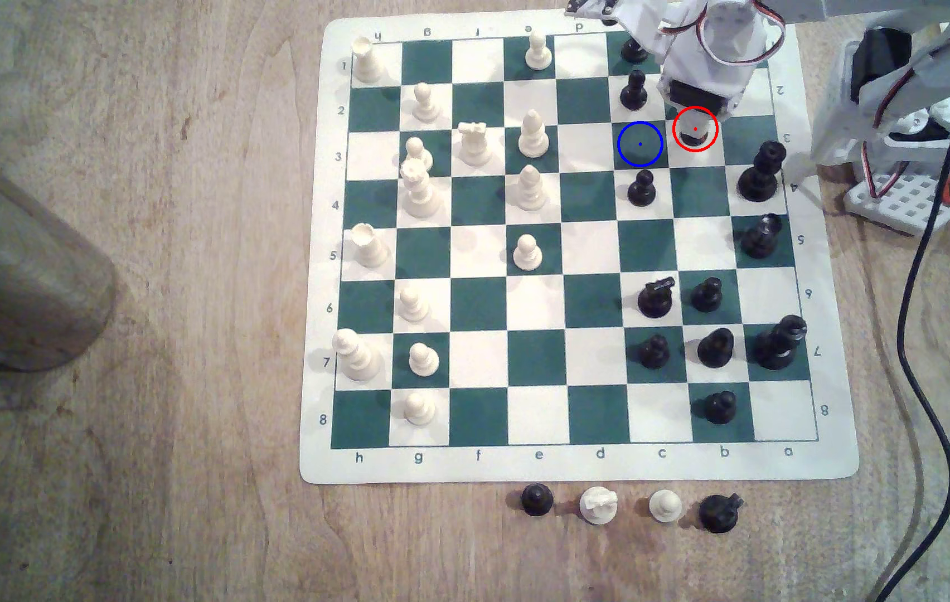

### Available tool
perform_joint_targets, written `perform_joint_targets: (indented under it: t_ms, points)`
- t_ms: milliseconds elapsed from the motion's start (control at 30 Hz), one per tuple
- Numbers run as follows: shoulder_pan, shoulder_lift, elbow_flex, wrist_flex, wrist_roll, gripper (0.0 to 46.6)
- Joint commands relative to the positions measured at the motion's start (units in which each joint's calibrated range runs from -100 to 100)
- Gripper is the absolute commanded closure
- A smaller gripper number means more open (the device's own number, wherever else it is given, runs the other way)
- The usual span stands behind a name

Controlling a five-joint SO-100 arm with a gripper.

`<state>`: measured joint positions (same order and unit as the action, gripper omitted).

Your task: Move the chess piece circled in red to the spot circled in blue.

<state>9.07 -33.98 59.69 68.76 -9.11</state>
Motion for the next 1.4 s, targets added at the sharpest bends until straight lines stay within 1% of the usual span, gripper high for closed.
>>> perform_joint_targets:
  t_ms: [0,133,233,300,433,633,867,1067,1367]
  points:
    - [-0.19,-8.64,-4.93,5.27,-0.49,46.4]
    - [-1.37,-12.46,-7.56,8.96,-0.63,46.4]
    - [-2.46,-12.88,-10.74,10.35,-0.93,46.4]
    - [-3.79,-10.34,-13.82,9.78,-1.47,46.4]
    - [-5.20,-3.55,-16.63,6.50,-1.81,46.4]
    - [-3.87,2.99,-16.27,2.24,-1.66,46.4]
    - [-3.56,8.00,-16.36,-2.75,-1.81,46.4]
    - [-3.56,11.14,-16.81,-5.21,-2.10,46.4]
    - [-3.48,12.41,-16.90,-5.87,-2.10,46.4]
